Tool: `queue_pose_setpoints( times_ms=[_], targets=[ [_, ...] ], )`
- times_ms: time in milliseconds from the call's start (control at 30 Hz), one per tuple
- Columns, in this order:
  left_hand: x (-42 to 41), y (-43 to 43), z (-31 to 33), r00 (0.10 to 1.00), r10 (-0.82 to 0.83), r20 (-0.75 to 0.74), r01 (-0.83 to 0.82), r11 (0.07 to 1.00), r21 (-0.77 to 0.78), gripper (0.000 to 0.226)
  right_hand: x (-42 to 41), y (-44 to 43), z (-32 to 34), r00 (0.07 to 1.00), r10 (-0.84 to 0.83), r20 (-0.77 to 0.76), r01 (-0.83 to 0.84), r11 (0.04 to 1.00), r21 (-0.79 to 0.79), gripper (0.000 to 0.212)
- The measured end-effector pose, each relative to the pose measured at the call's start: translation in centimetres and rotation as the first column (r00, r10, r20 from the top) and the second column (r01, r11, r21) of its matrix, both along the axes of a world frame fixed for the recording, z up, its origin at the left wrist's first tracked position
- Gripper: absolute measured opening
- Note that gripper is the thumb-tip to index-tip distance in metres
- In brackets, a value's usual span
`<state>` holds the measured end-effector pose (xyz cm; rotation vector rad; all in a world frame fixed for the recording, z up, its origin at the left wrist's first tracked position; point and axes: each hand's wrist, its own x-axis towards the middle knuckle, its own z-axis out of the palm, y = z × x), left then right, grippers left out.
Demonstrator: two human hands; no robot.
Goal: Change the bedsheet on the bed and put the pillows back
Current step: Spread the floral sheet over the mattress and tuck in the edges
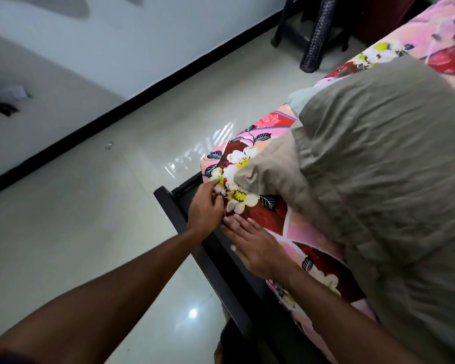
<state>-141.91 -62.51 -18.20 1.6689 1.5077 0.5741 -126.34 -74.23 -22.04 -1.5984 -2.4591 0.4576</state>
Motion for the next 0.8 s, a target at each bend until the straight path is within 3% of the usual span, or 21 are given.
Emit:
queue_pose_setpoints(
  times_ms=[167, 300, 367, 467, 533, 567, 667, 800],
  targets=[
    [0.0, 5.2, 1.0, 1.0, 0.002, -0.006, -0.002, 0.998, 0.063, 0.041, -1.8, 6.4, 1.6, 0.967, -0.187, -0.175, 0.196, 0.98, 0.038, 0.059],
    [1.4, 9.7, 0.8, 1.0, 0.021, -0.023, -0.019, 0.998, 0.06, 0.042, -3.8, 13.8, 1.2, 0.877, -0.465, -0.123, 0.456, 0.885, -0.092, 0.075],
    [2.5, 12.0, 0.5, 0.999, -0.016, -0.049, 0.018, 0.999, 0.041, 0.047, -5.6, 15.7, 0.6, 0.825, -0.563, -0.057, 0.554, 0.824, -0.118, 0.068],
    [4.2, 14.7, 0.3, 0.957, -0.28, -0.072, 0.281, 0.959, 0.015, 0.053, -7.6, 15.4, 0.5, 0.918, -0.366, -0.153, 0.366, 0.93, -0.029, 0.04],
    [5.2, 16.4, -1.0, 0.854, -0.489, -0.18, 0.495, 0.869, -0.015, 0.059, -7.2, 15.4, 1.6, 0.914, -0.243, -0.324, 0.245, 0.969, -0.035, 0.013],
    [5.8, 17.3, -1.9, 0.815, -0.535, -0.222, 0.536, 0.842, -0.062, 0.064, -6.6, 15.7, 2.3, 0.898, -0.226, -0.378, 0.221, 0.974, -0.057, 0.011],
    [7.4, 19.8, -3.1, 0.783, -0.598, -0.17, 0.567, 0.799, -0.197, 0.067, -4.3, 16.7, 3.0, 0.759, -0.432, -0.488, 0.451, 0.888, -0.084, 0.009],
    [7.4, 20.0, -2.7, 0.857, -0.505, 0.099, 0.51, 0.808, -0.295, 0.031, -0.9, 19.4, 3.8, 0.512, -0.655, -0.556, 0.722, 0.679, -0.134, 0.017]
  ],
)
